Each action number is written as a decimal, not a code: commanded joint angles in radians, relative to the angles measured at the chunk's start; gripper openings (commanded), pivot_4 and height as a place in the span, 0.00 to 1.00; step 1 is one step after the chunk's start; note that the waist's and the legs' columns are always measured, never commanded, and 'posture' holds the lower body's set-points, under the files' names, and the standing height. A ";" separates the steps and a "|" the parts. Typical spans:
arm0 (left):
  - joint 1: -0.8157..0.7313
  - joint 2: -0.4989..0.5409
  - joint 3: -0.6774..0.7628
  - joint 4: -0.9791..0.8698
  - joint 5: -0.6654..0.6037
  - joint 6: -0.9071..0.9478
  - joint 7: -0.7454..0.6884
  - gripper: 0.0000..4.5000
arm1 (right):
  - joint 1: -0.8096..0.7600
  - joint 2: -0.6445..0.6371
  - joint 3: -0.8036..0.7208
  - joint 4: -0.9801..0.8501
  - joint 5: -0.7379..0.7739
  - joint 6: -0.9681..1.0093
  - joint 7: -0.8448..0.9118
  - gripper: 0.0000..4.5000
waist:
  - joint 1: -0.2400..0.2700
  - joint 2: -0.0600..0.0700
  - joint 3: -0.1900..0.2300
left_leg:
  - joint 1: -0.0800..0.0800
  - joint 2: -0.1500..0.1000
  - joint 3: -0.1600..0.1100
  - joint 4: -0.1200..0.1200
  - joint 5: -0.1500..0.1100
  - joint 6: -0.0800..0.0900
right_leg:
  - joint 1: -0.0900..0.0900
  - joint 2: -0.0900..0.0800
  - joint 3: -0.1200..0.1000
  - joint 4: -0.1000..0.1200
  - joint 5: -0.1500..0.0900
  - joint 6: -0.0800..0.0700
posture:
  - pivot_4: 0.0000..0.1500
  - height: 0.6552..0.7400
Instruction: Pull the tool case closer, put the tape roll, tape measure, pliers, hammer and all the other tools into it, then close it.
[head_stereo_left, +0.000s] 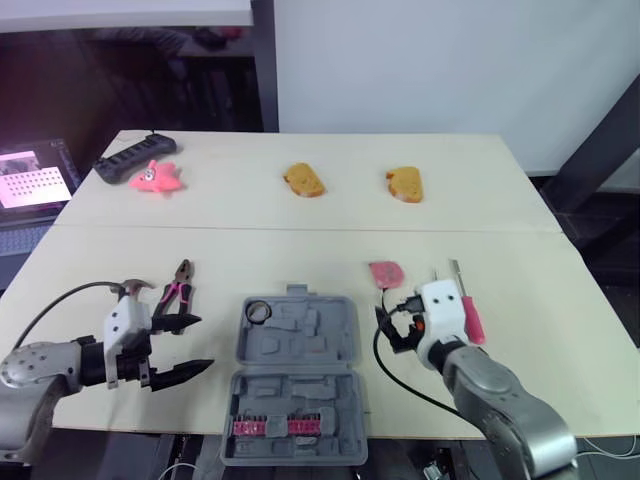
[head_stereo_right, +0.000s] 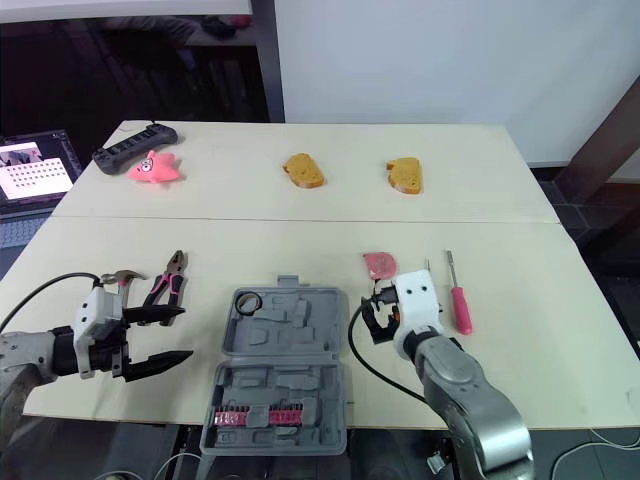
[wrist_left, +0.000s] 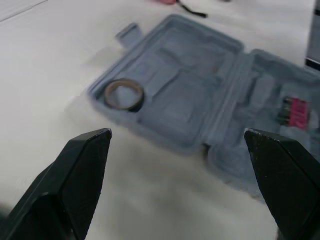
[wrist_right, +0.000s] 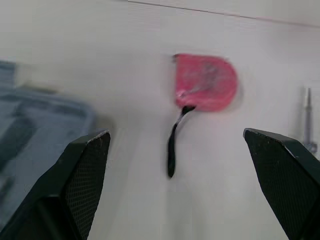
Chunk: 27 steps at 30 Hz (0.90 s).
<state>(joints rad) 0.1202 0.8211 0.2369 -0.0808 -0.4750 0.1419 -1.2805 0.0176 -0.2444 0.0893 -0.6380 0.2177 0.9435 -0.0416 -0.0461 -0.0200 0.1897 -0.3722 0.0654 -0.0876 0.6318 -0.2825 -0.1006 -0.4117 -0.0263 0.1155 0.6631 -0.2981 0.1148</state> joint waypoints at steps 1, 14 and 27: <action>-0.011 0.002 -0.008 -0.004 0.014 -0.037 -0.008 0.99 | -0.038 0.056 0.011 0.074 -0.037 -0.056 -0.026 1.00 | 0.000 0.000 0.000 | 0.000 0.000 0.000 0.000 0.000 0.000 | 0.000 0.000 0.000 0.000 0.000 0.000 | 1.00 1.00; 0.023 -0.004 -0.034 -0.047 0.033 -0.055 0.017 0.99 | -0.151 0.187 0.020 0.373 -0.131 -0.194 -0.051 1.00 | -0.022 0.000 0.000 | 0.000 0.000 0.000 0.000 0.000 0.000 | -0.001 0.000 0.000 0.000 0.002 0.003 | 1.00 1.00; 0.057 0.006 -0.012 -0.081 0.029 -0.043 0.047 1.00 | -0.183 0.236 -0.033 0.524 -0.126 -0.258 -0.007 0.08 | -0.027 0.000 0.000 | 0.000 0.001 0.000 -0.001 0.000 0.000 | -0.001 0.000 0.000 0.000 0.002 0.003 | 1.00 1.00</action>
<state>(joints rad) 0.1679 0.8156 0.2010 -0.1298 -0.4437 0.1013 -1.2388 -0.1644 -0.0195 0.0478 -0.1386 0.0845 0.6844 -0.0662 -0.0734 -0.0202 0.1896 -0.3719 0.0659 -0.0876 0.6312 -0.2825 -0.1006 -0.4124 -0.0259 0.1155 0.6636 -0.2962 0.1179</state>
